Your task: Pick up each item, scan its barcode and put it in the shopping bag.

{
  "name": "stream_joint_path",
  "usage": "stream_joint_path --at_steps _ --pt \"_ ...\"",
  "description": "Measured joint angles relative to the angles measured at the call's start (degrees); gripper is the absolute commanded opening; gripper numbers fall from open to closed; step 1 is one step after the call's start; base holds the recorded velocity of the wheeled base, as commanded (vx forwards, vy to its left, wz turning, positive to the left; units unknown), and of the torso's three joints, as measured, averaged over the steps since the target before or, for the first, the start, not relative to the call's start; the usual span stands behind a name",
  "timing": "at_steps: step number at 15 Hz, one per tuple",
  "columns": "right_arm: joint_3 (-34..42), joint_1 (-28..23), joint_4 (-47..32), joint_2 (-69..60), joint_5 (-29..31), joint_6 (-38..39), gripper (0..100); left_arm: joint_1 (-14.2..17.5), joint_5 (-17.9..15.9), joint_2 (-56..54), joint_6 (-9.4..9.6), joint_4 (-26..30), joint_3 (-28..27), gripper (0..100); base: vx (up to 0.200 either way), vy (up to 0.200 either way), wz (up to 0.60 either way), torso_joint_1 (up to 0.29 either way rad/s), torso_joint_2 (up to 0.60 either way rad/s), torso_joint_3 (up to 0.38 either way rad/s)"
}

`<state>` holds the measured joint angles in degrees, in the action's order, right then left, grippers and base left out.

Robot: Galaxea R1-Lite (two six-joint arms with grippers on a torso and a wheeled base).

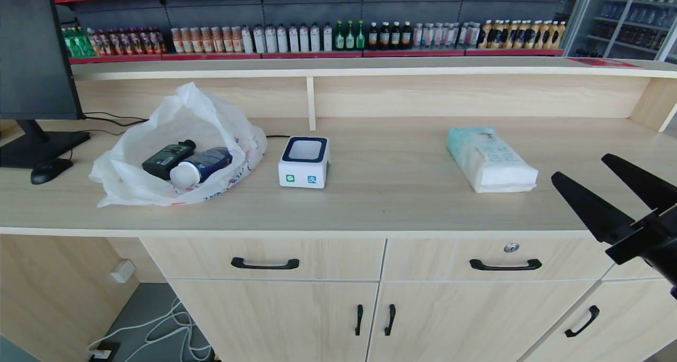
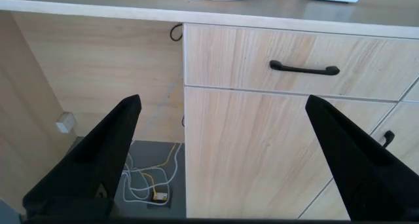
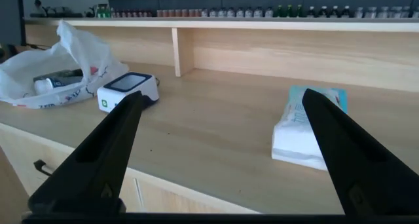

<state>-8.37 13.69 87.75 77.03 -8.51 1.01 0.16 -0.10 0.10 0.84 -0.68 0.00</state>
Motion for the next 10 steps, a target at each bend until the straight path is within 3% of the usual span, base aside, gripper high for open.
stream_joint_path --at_steps 8,10 --pt "0.35 0.0 0.04 0.74 -0.18 0.05 100 0.0 0.0 0.0 0.13 0.02 0.0 100 0.0 -0.2 0.0 0.003 0.0 0.003" --pt "0.37 0.0 0.04 0.94 -0.27 0.02 100 0.0 0.02 0.0 0.11 0.0 0.0 100 0.2 0.0 0.0 -0.002 0.0 0.005"
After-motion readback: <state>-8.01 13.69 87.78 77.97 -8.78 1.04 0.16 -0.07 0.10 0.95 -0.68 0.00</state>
